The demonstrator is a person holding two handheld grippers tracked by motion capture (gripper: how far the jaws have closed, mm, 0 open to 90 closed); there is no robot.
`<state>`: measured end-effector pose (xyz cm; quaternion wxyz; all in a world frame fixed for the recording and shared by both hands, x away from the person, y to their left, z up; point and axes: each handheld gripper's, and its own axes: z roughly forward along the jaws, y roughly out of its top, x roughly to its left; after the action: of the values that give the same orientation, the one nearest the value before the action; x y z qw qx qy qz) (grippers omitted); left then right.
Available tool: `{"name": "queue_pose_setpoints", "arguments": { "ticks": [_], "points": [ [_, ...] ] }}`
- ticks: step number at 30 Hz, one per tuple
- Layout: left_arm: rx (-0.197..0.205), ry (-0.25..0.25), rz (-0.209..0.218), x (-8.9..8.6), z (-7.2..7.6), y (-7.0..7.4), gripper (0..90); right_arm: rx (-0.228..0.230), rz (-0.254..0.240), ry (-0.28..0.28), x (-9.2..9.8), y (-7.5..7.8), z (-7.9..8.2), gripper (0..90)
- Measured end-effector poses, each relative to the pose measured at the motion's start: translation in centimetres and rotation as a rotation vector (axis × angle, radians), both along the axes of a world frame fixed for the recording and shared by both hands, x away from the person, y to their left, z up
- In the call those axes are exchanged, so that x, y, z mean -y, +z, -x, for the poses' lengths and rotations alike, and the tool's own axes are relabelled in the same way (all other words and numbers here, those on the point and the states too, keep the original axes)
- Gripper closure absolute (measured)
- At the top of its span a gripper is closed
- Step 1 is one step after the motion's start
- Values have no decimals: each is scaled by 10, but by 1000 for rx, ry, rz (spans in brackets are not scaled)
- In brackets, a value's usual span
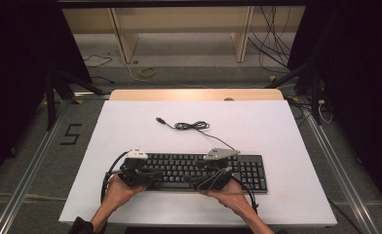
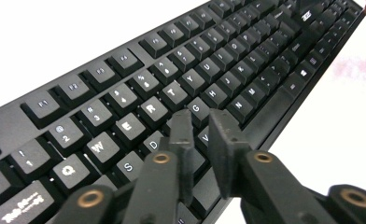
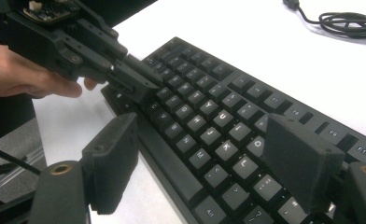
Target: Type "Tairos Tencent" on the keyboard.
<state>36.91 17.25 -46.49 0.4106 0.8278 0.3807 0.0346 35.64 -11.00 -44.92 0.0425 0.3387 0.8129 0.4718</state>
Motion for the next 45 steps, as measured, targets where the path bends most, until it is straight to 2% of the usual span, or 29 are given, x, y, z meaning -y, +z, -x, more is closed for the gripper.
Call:
{"name": "queue_pose_setpoints", "arguments": {
  "ticks": [8,13,19,31,40,45],
  "points": [
    [4,31,38,-5,-2,5,555,1,-2,-1,0,-1,0,274],
    [11,74,52,-9,-5,8,422,2,-2,3,0,-1,0,274],
    [18,104,63,-12,-8,11,332,2,-2,4,0,-1,0,274],
    [23,141,61,-16,-18,12,269,-3,-3,8,-2,-2,0,274],
    [12,162,43,-22,-27,10,269,-4,-5,12,-3,-3,0,274],
    [6,167,31,-23,-31,9,302,-5,-4,12,-3,-2,0,275]
  ]
}}
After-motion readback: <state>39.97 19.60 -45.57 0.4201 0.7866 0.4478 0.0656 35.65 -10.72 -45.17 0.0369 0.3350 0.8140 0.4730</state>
